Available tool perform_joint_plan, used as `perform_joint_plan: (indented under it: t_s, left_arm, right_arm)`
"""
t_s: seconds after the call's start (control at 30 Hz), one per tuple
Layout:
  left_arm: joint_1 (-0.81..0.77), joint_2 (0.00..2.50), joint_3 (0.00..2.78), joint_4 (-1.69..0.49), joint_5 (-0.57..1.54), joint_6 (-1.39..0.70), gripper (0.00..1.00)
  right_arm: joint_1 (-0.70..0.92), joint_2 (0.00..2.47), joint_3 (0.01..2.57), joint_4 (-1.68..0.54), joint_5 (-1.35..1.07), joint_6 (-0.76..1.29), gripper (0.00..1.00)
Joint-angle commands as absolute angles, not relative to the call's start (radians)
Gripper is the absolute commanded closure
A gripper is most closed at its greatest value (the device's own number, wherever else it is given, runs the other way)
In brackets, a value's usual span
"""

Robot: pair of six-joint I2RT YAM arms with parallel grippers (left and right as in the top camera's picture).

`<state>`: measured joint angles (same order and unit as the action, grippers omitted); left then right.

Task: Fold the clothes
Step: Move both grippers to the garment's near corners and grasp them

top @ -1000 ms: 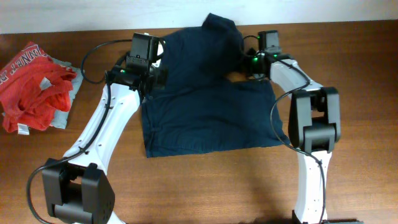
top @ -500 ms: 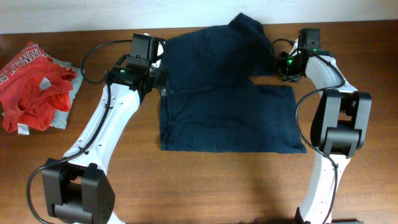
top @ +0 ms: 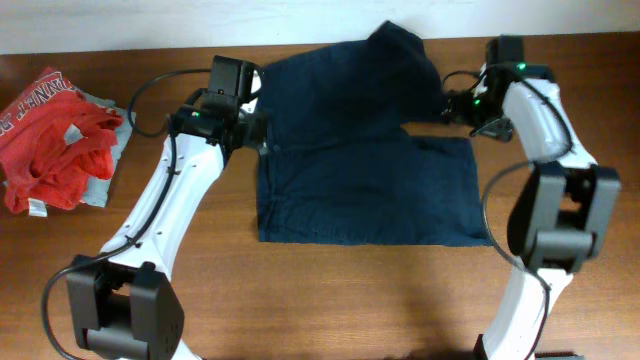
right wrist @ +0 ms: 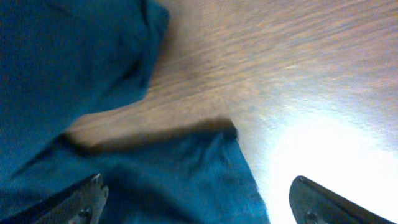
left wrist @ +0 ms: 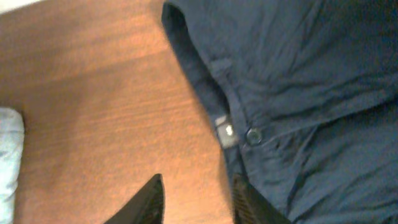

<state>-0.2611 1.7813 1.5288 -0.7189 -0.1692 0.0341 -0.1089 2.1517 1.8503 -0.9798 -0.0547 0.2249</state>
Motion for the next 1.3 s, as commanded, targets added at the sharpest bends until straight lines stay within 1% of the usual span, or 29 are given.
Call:
perform_joint_plan:
  t_s: [0.0, 0.13, 0.33, 0.37, 0.47, 0.6, 0.67, 0.8, 0.9, 1.03, 1.27]
  left_arm:
    - [-0.233, 1.717, 1.533, -0.761, -0.165, 0.044, 0.56]
    - [-0.212, 1.645, 1.533, -0.795, -0.116, 0.033, 0.5]
    - [-0.202, 1.501, 1.533, -0.826, -0.082, -0.016, 0.47]
    - [-0.202, 1.48, 1.533, -0.839, -0.082, -0.017, 0.47]
    - [-0.202, 1.431, 1.533, -0.897, -0.082, -0.069, 0.47]
    - [-0.202, 1.417, 1.533, -1.014, -0.074, -0.152, 0.47]
    - [-0.202, 1.424, 1.532, -1.073, -0.066, -0.187, 0.47]
    - [-0.203, 1.444, 1.515, -1.158, -0.062, -0.216, 0.47]
    - [-0.203, 1.454, 1.457, -1.163, -0.021, -0.227, 0.47]
    - [-0.203, 1.461, 1.33, -1.133, 0.021, -0.262, 0.47]
    - [-0.203, 1.46, 1.108, -0.953, 0.086, -0.264, 0.47]
  right_arm:
    - [-0.11, 1.973, 1.91, -1.058, -0.035, 0.213, 0.01]
    - [-0.114, 1.863, 1.911, -1.164, -0.082, 0.153, 0.01]
    - [-0.113, 1.716, 1.911, -1.337, -0.075, 0.167, 0.01]
    - [-0.113, 1.692, 1.911, -1.369, -0.065, 0.18, 0.03]
    - [-0.113, 1.635, 1.91, -1.463, 0.004, 0.275, 0.05]
    - [-0.112, 1.565, 1.908, -1.591, 0.105, 0.42, 0.05]
    - [-0.112, 1.529, 1.907, -1.639, 0.128, 0.459, 0.05]
    - [-0.103, 1.449, 1.876, -1.698, 0.128, 0.466, 0.04]
    - [-0.091, 1.389, 1.792, -1.696, 0.125, 0.465, 0.05]
    - [-0.07, 1.33, 1.603, -1.652, 0.122, 0.461, 0.04]
    - [-0.039, 1.316, 1.213, -1.426, 0.059, 0.461, 0.04]
